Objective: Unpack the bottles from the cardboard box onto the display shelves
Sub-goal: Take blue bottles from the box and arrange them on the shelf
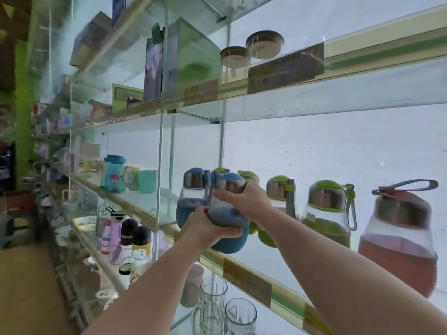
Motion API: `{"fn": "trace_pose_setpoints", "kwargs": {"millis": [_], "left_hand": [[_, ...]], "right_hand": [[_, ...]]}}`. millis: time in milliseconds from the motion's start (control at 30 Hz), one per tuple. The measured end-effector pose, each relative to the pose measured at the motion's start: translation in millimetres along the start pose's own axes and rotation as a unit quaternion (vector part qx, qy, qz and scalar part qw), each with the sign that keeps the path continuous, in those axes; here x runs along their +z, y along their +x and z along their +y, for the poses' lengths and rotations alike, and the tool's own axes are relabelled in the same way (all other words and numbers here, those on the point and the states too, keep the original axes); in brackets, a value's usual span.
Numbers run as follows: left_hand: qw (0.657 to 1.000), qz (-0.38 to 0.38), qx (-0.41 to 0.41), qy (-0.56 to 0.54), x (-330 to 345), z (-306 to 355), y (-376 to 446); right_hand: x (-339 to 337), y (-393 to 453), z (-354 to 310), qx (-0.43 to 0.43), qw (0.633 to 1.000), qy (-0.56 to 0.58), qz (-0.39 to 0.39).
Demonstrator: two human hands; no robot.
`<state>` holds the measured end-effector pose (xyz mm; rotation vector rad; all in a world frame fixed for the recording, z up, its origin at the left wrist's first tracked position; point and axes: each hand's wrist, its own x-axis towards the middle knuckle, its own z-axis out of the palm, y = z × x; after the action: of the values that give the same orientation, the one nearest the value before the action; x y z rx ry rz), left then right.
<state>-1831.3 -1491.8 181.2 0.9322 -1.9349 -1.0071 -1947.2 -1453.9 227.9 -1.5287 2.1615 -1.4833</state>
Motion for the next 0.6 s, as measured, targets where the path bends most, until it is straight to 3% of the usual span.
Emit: {"fn": "trace_pose_setpoints", "kwargs": {"millis": [167, 467, 600], "left_hand": [[1.000, -0.025, -0.002, 0.017, 0.5, -0.3, 6.5], [0.999, 0.002, -0.008, 0.043, 0.2, -3.6, 7.7], [0.999, -0.019, -0.006, 0.048, -2.2, -4.5, 10.3]], "right_hand": [[3.0, 9.5, 2.9, 0.008, 0.999, -0.031, 0.002], [2.2, 18.4, -6.2, 0.075, 0.995, -0.056, -0.043], [5.1, 17.6, -8.0, 0.067, 0.995, -0.072, -0.024]]}}
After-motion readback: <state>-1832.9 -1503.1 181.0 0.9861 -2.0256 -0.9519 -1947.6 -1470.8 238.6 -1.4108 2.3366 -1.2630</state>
